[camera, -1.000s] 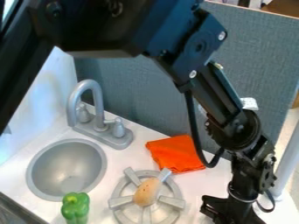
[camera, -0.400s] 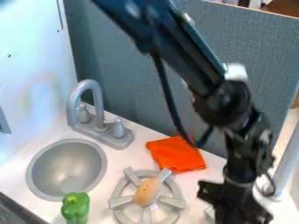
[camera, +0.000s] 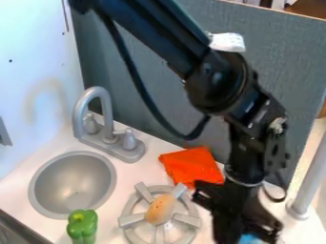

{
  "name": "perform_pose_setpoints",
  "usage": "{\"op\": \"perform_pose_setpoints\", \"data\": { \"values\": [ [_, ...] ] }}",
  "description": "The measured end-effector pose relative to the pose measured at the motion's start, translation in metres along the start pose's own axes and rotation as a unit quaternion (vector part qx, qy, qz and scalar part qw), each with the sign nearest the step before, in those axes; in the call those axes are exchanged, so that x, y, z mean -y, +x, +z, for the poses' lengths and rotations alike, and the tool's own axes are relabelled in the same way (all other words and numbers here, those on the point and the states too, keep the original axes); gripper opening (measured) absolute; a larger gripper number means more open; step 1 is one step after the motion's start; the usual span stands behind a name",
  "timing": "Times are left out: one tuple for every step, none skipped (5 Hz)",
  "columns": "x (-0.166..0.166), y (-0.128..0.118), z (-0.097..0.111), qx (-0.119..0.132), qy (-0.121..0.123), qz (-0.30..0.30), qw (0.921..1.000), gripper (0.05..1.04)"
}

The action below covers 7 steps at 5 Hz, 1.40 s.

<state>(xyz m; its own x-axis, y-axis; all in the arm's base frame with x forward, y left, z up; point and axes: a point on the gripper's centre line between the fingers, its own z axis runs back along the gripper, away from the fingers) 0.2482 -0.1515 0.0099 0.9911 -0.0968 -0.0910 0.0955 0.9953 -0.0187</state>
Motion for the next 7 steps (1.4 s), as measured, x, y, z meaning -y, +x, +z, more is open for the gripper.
{"op": "perform_pose_setpoints", "data": {
  "values": [
    [-0.035, -0.023, -0.005, -0.033, 0.024, 0.029, 0.9988, 0.093],
    [-0.049, -0.03, -0.016, -0.039, 0.032, 0.03, 0.9983, 0.093],
    [-0.07, -0.03, -0.042, -0.065, 0.033, 0.043, 0.9964, 0.093],
    [-0.074, -0.033, -0.065, -0.089, 0.025, 0.036, 0.9951, 0.093],
    [-0.073, -0.032, -0.084, -0.106, 0.021, 0.024, 0.9939, 0.093],
    [-0.071, -0.031, -0.088, -0.096, 0.01, 0.021, 0.9951, 0.093],
    [-0.071, -0.037, -0.093, -0.09, -0.021, 0.026, 0.9953, 0.117]
  ]
}}
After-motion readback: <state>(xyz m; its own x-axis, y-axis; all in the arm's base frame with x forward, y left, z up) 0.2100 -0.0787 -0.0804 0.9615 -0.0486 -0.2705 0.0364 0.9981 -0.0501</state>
